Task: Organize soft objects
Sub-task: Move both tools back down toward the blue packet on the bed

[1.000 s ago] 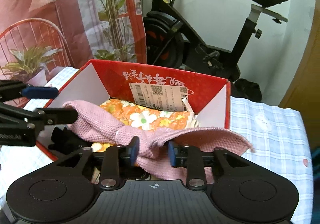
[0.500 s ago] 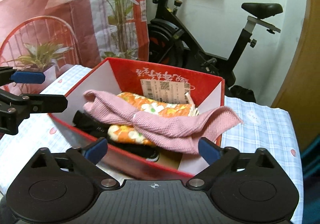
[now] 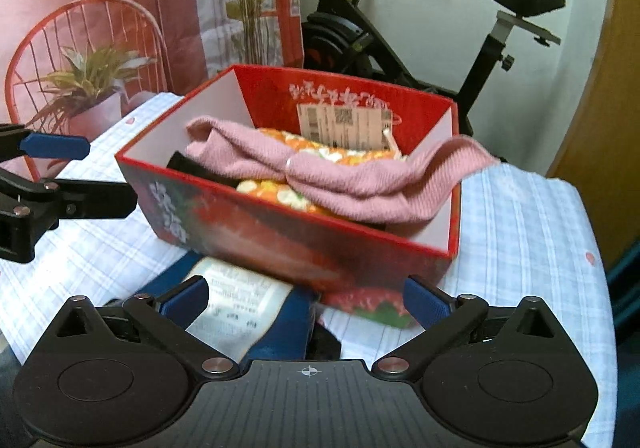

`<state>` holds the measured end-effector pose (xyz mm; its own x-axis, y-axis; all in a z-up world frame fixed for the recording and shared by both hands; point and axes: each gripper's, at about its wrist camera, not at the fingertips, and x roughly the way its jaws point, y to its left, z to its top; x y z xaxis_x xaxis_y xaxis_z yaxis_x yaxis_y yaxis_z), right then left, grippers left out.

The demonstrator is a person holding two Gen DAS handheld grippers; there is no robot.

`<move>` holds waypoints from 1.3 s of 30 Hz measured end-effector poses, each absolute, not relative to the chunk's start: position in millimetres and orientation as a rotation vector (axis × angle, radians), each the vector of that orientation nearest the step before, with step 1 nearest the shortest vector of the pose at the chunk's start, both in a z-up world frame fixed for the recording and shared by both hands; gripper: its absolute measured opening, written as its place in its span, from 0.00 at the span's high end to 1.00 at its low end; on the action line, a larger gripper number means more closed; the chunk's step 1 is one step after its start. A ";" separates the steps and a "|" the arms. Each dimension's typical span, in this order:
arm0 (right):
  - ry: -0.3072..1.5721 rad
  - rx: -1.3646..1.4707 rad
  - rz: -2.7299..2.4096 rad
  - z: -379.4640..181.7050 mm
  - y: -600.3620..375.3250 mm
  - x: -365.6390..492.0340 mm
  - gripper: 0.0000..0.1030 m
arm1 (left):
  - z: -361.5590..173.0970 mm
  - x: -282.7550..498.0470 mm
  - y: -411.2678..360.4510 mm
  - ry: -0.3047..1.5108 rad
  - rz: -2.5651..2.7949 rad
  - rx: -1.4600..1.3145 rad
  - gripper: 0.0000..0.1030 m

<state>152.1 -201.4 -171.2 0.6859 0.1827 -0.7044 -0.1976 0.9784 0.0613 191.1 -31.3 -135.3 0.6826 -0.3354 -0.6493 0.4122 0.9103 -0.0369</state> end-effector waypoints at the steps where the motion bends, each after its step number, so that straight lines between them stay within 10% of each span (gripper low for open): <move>1: 0.791 -0.020 0.211 -174.6 -201.6 150.5 0.01 | -138.9 189.1 -30.3 0.711 -0.419 0.111 0.04; 39: 0.684 0.004 0.242 -274.0 -194.2 84.6 0.19 | -221.1 150.4 -5.4 0.822 -0.452 -0.085 0.33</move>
